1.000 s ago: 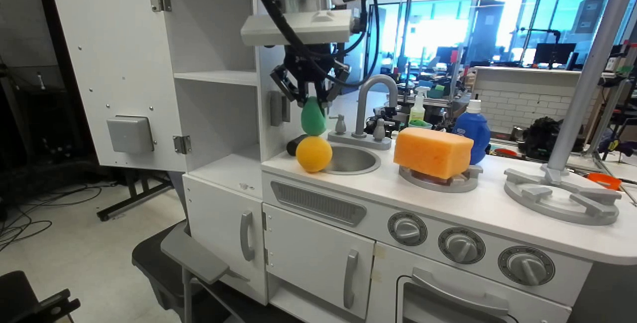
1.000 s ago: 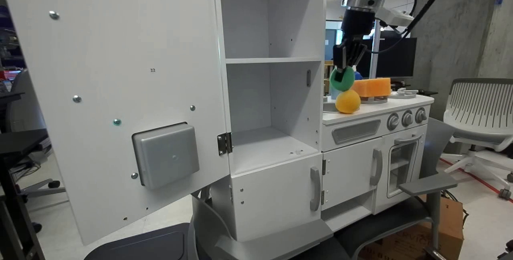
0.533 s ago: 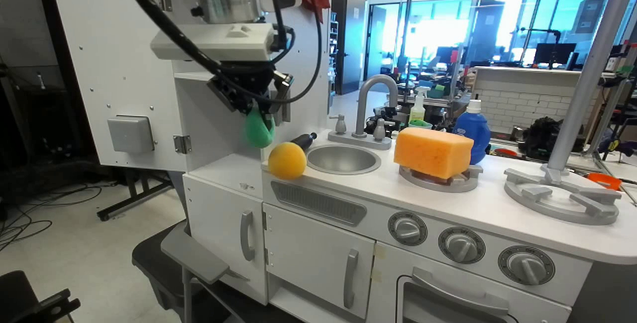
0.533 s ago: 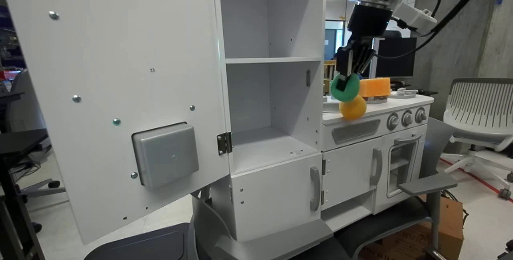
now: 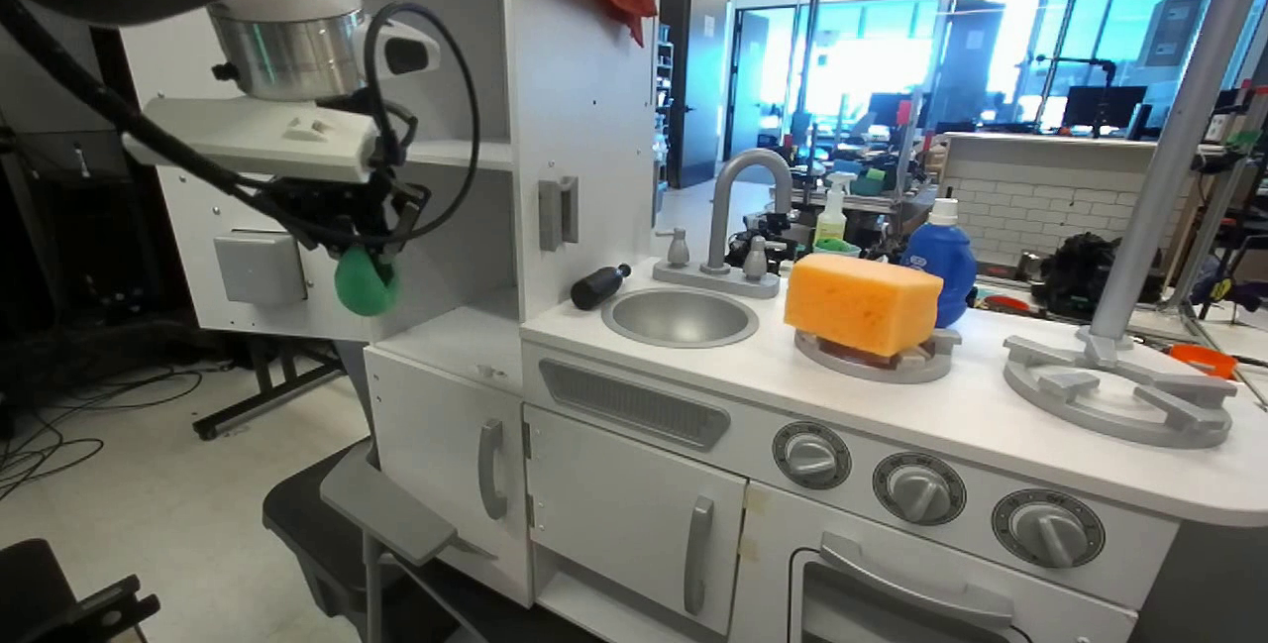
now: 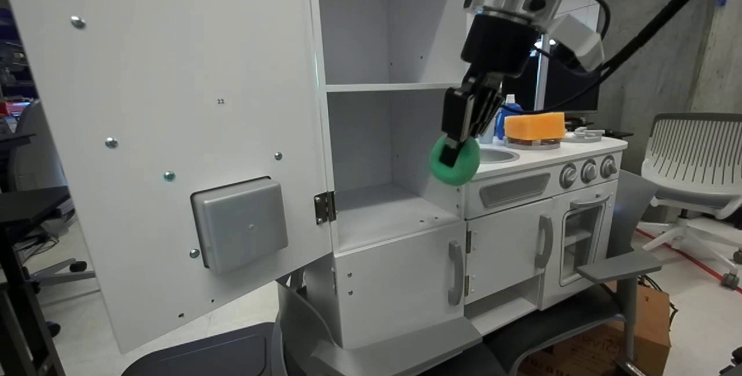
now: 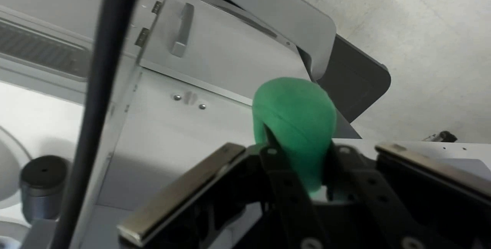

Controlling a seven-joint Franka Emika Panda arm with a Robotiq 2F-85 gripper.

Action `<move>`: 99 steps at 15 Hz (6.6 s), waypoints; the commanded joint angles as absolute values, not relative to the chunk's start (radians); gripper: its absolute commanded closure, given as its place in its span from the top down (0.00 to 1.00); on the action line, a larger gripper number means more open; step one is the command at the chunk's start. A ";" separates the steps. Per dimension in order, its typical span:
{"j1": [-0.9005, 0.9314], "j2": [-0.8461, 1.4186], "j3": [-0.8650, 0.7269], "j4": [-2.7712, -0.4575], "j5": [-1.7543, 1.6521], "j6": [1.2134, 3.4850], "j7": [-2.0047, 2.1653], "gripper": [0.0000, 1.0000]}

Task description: Open the door of the top cabinet then put the green plushie in the bottom compartment and the orange sponge in the top compartment of the open cabinet

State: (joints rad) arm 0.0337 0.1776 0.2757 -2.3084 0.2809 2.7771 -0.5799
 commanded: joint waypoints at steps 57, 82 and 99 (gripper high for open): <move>0.316 0.181 -0.371 -2.087 -0.143 2.660 -0.042 1.00; -0.088 0.737 -0.130 -1.400 -0.170 2.516 0.004 1.00; -0.160 0.963 -0.041 -0.936 -0.050 2.218 -0.153 1.00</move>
